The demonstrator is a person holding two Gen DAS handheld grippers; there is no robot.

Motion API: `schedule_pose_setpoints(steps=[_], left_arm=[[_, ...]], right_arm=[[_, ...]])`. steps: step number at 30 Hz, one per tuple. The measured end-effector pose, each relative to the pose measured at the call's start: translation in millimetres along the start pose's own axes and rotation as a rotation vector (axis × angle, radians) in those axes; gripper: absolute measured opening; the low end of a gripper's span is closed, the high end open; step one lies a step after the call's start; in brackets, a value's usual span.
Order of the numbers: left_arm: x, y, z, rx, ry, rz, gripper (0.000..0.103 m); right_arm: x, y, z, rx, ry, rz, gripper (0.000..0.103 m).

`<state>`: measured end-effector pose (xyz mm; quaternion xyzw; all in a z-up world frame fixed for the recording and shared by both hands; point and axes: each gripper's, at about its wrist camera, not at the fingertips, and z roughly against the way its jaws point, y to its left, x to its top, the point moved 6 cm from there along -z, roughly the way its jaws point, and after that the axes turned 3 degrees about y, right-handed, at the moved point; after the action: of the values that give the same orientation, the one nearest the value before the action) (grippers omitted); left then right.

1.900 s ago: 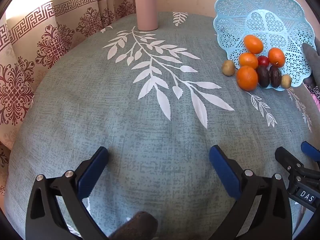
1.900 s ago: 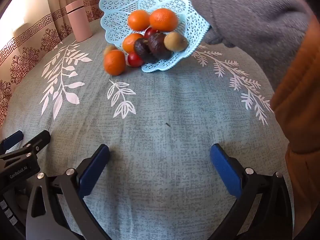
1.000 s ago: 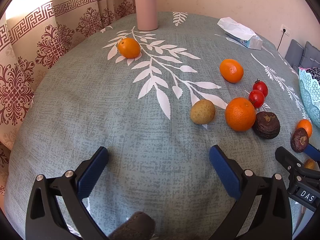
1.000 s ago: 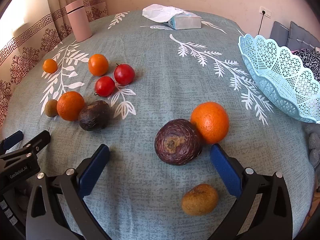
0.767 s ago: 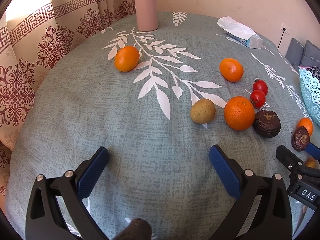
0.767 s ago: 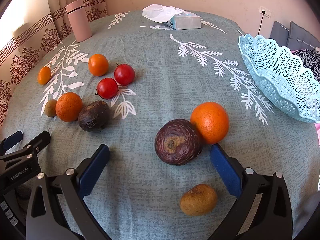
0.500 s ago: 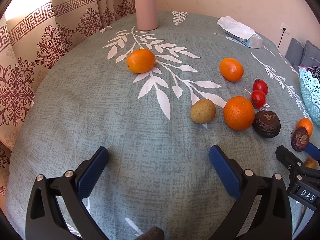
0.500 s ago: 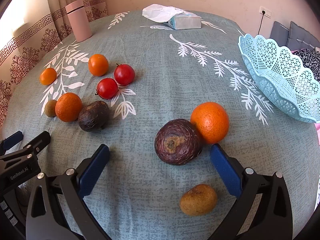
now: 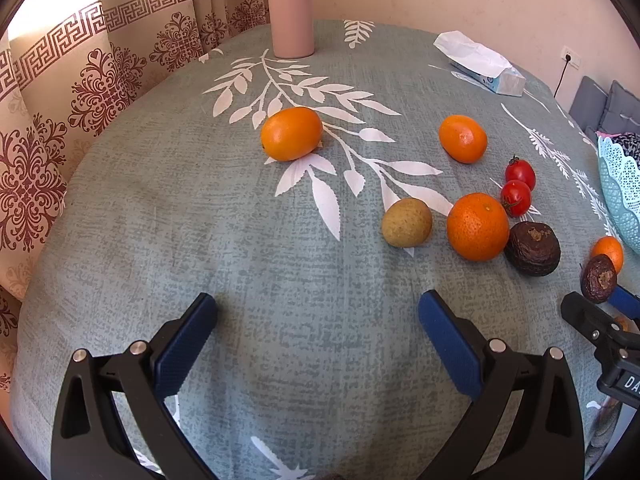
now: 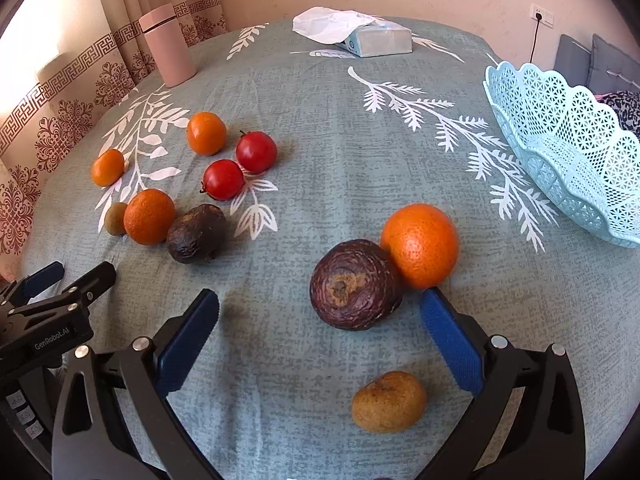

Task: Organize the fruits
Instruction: 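Move both tools toward the scattered fruits on the table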

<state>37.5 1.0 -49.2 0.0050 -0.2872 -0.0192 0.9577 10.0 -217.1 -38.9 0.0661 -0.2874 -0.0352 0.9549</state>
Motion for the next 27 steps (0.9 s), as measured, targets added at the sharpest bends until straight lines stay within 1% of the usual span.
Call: schedule_pose_setpoints(steps=[1, 3, 4, 6, 8, 12, 18, 23, 27], left_arm=[[0.0, 0.1, -0.1, -0.001, 0.000, 0.000, 0.098], [0.4, 0.8, -0.3, -0.004, 0.002, 0.001, 0.098], [0.4, 0.8, -0.4, -0.005, 0.002, 0.000, 0.098], [0.5, 0.9, -0.5, -0.005, 0.002, 0.000, 0.098], [0.0, 1.0, -0.2, -0.008, 0.000, 0.001, 0.098], [-0.8, 0.6, 0.6, -0.008, -0.003, 0.001, 0.098], [-0.8, 0.4, 1.0, -0.009, -0.005, 0.002, 0.098], [-3.0, 3.1, 4.9, -0.034, -0.014, 0.005, 0.098], [-3.9, 3.5, 5.3, -0.034, -0.011, 0.000, 0.098]], right_arm=[[0.4, -1.6, 1.8, 0.033, 0.018, 0.008, 0.101], [-0.6, 0.7, 1.5, 0.060, 0.059, 0.093, 0.101], [-1.8, 2.9, 0.2, 0.055, 0.065, 0.132, 0.101], [-3.9, 2.9, 1.0, 0.055, 0.039, 0.127, 0.101], [-4.7, 4.2, 0.2, 0.044, 0.042, 0.136, 0.101], [-9.5, 10.9, -4.8, -0.024, 0.065, 0.215, 0.101], [-9.9, 11.6, -6.8, -0.051, 0.063, 0.223, 0.101], [-9.3, 10.8, -6.5, -0.053, 0.062, 0.221, 0.101], [-8.7, 12.0, -7.0, -0.060, 0.063, 0.216, 0.101]])
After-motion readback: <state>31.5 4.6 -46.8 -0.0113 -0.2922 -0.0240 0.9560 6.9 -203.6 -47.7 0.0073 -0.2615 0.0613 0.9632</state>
